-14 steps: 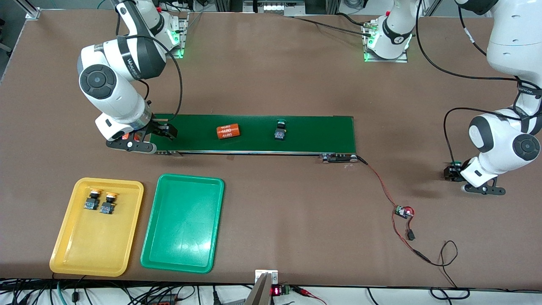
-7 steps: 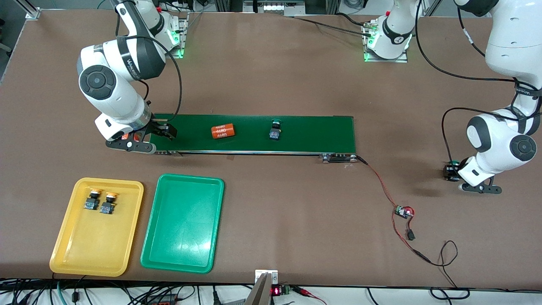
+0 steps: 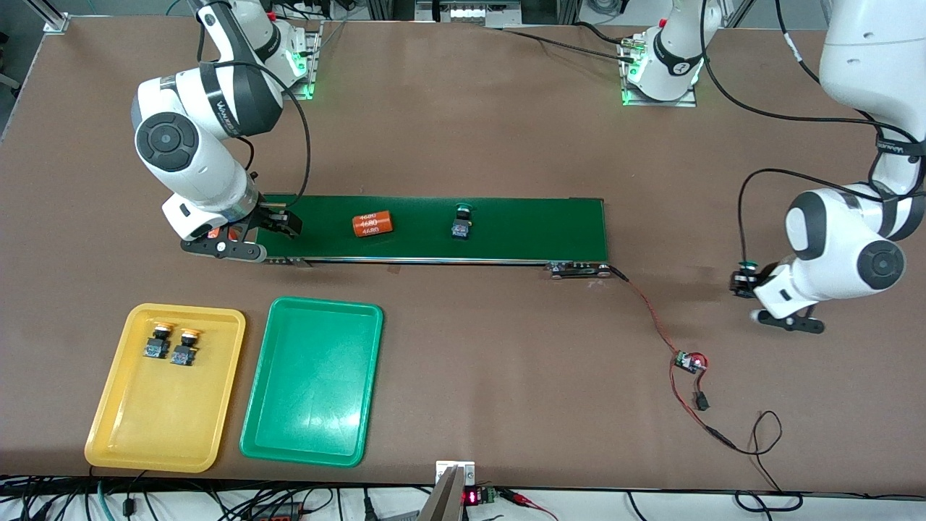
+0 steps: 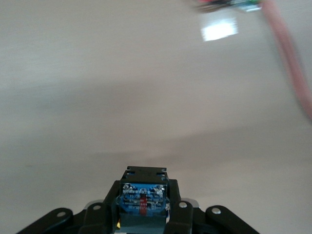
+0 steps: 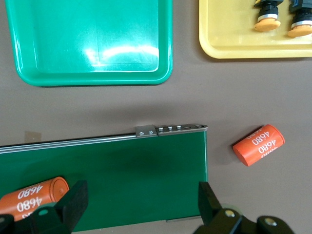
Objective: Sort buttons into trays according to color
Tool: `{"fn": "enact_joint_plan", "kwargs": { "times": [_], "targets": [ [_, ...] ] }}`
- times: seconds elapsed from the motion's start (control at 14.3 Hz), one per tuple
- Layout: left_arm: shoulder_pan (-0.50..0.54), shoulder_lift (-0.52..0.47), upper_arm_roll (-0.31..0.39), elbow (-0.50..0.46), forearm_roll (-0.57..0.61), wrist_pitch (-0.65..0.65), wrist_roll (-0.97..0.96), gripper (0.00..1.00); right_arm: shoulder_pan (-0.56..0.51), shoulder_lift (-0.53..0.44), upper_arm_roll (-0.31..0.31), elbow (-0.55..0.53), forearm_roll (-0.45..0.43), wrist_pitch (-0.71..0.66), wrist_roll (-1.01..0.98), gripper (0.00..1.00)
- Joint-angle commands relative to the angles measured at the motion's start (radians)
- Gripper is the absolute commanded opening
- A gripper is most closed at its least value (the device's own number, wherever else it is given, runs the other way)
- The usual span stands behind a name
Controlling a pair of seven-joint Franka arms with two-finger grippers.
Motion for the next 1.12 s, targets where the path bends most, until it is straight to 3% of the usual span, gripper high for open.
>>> {"fn": "enact_joint_plan", "kwargs": {
  "times": [0.0,0.56,0.77,1.05],
  "targets": [
    [-0.013,-0.031,-0.11,0.006,-0.022,-0.069,-0.103,0.2,-0.008,-0.013,0.006,-0.009,0.014,-0.009,0.01,1.0],
    [-0.031,-0.046,-0.454,0.052,-0.019,-0.071,-0.515,0.19,-0.008,-0.007,0.006,-0.009,0.014,-0.013,0.01,1.0],
    [-0.155,-0.037,-0.476,0.052,-0.018,-0.002,-0.697,0.19,0.008,0.002,0.006,-0.009,0.017,-0.007,0.041,1.0],
    [-0.204,-0.017,-0.503,0.021,-0.016,0.018,-0.76,0.19,0.043,0.004,0.006,-0.015,0.019,0.009,0.101,1.0]
  ]
}}
